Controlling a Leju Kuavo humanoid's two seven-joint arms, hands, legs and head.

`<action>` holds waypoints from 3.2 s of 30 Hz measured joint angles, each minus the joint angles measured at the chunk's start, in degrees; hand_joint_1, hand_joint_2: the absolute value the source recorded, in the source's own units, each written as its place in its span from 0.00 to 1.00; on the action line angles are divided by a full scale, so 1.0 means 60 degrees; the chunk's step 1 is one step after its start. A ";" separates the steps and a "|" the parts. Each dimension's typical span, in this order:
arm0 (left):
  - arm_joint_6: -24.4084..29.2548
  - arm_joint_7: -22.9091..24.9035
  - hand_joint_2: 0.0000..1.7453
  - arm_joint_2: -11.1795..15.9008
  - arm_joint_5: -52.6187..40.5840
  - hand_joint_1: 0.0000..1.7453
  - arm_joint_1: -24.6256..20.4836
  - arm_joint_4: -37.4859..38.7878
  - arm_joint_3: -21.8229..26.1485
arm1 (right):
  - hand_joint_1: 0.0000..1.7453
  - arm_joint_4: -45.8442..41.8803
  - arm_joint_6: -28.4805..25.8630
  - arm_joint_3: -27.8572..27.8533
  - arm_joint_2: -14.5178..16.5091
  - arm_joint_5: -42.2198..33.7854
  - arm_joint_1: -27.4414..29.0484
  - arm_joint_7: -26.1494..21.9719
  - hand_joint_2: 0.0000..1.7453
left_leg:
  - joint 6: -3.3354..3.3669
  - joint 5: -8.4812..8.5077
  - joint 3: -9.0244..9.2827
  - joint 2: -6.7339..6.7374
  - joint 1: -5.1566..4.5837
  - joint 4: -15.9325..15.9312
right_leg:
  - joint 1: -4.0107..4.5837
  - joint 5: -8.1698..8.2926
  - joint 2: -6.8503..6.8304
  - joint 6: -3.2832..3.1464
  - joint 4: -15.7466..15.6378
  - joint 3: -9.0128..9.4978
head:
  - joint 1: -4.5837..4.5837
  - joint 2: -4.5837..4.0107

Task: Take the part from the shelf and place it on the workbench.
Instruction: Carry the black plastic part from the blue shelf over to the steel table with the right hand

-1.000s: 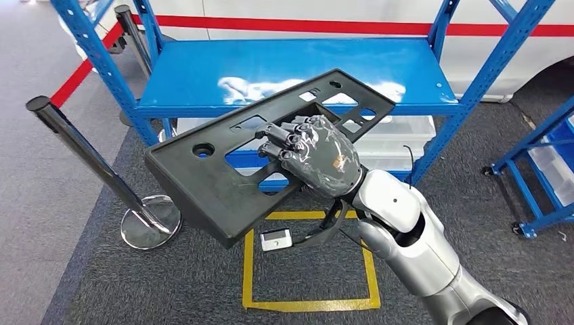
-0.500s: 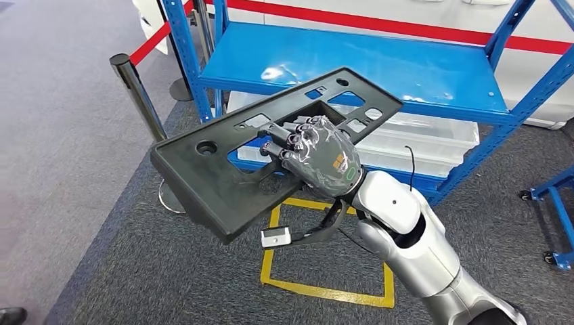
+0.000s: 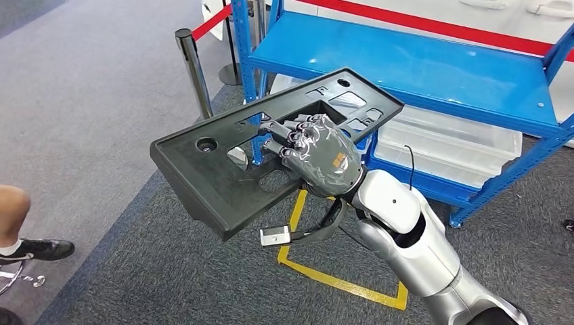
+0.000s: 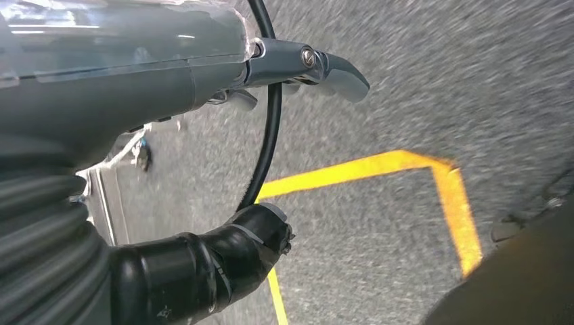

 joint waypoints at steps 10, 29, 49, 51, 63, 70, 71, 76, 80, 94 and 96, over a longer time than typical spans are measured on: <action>0.0024 -0.0017 1.00 -0.0033 0.0028 0.00 -0.0010 0.0004 0.0000 | 1.00 0.0146 0.0077 -0.0028 -0.0159 -0.0130 -0.0141 -0.0148 1.00 | 0.0835 0.0601 -0.0477 -0.0613 -0.0260 -0.0907 | -0.0088 -0.1857 0.0930 0.0369 0.2434 -0.0640 | 0.0036 -0.0001; -0.0009 -0.0141 1.00 -0.0087 0.0066 0.00 0.0035 0.0004 0.0000 | 1.00 0.0213 0.0190 -0.0035 -0.0203 -0.0153 -0.0319 -0.0161 1.00 | 0.0126 0.0115 -0.1058 -0.0356 -0.0119 0.1223 | 0.0057 -0.0174 0.0198 -0.0124 -0.0038 0.0183 | 0.0023 -0.0004; -0.0027 -0.0677 1.00 -0.0108 0.0143 0.00 0.0121 0.0004 0.0004 | 1.00 0.0349 0.0202 -0.0039 -0.0348 -0.0180 -0.0335 -0.0145 1.00 | 0.0454 0.1332 -0.1309 -0.1526 -0.0243 -0.0739 | -0.0106 -0.1389 0.1522 0.0245 0.0032 0.1362 | 0.0029 0.0000; -0.0042 -0.0710 1.00 -0.0110 0.0149 0.00 0.0165 0.0002 0.0005 | 1.00 0.0367 0.0202 -0.0039 -0.0354 -0.0181 -0.0361 -0.0143 1.00 | 0.0356 0.1295 -0.1413 -0.1414 -0.0222 -0.0656 | -0.0100 -0.1282 0.1283 0.0091 0.0013 0.1310 | 0.0018 -0.0001; -0.0060 -0.0803 1.00 -0.0067 0.0195 0.00 0.0194 -0.0007 0.0008 | 1.00 0.0407 0.0206 -0.0039 -0.0374 -0.0195 -0.0384 -0.0147 1.00 | 0.0734 0.0226 -0.0254 0.0204 -0.0507 -0.0735 | 0.0101 -0.0894 -0.0151 -0.0013 -0.0020 0.0915 | -0.0015 -0.0003; -0.0067 -0.0811 1.00 -0.0080 0.0199 0.00 0.0191 -0.0007 0.0007 | 1.00 0.0424 0.0205 -0.0039 -0.0442 -0.0203 -0.0376 -0.0149 1.00 | 0.1029 0.0611 -0.0204 -0.0439 -0.0415 -0.1240 | 0.0021 -0.1863 0.0895 0.0265 0.1664 0.0143 | 0.0005 -0.0001; -0.0067 -0.0811 1.00 -0.0080 0.0199 0.00 0.0185 -0.0007 0.0007 | 1.00 0.0429 0.0206 -0.0039 -0.0456 -0.0203 -0.0354 -0.0151 1.00 | 0.1031 0.0620 -0.0249 -0.0565 -0.0413 -0.1207 | 0.0010 -0.2052 0.0956 0.0293 0.2232 -0.0139 | 0.0005 -0.0001; -0.0071 -0.0811 1.00 -0.0095 0.0200 0.00 0.0183 -0.0007 0.0007 | 1.00 0.0453 0.0206 -0.0039 -0.0475 -0.0207 -0.0324 -0.0150 1.00 | 0.0909 0.0563 -0.0493 -0.1236 -0.0366 -0.0795 | -0.0124 -0.1010 0.1414 0.0377 0.0721 0.0556 | 0.0006 -0.0004; -0.0075 -0.0811 1.00 -0.0097 0.0200 0.00 0.0218 -0.0007 0.0007 | 1.00 0.0452 0.0210 -0.0039 -0.0487 -0.0206 -0.0331 -0.0147 1.00 | 0.0647 0.0638 -0.0800 -0.1635 -0.0339 -0.0652 | -0.0110 -0.0876 0.1553 0.0264 0.0202 0.0695 | 0.0003 -0.0003; -0.0069 -0.0818 1.00 -0.0118 0.0200 0.00 0.0210 -0.0011 0.0007 | 1.00 0.0446 0.0209 -0.0039 -0.0486 -0.0207 -0.0393 -0.0152 1.00 | 0.0502 0.0305 -0.0497 -0.0015 -0.0321 -0.0654 | 0.0002 -0.0821 -0.0082 0.0229 0.0015 0.0801 | -0.0022 -0.0004; -0.0067 -0.0819 1.00 -0.0114 0.0200 0.00 0.0230 -0.0011 0.0007 | 1.00 0.0446 0.0210 -0.0039 -0.0475 -0.0207 -0.0397 -0.0151 1.00 | 0.0642 0.0357 -0.0500 -0.0212 -0.0334 -0.0730 | -0.0038 -0.0849 -0.0148 0.0361 0.0012 0.0837 | -0.0020 -0.0004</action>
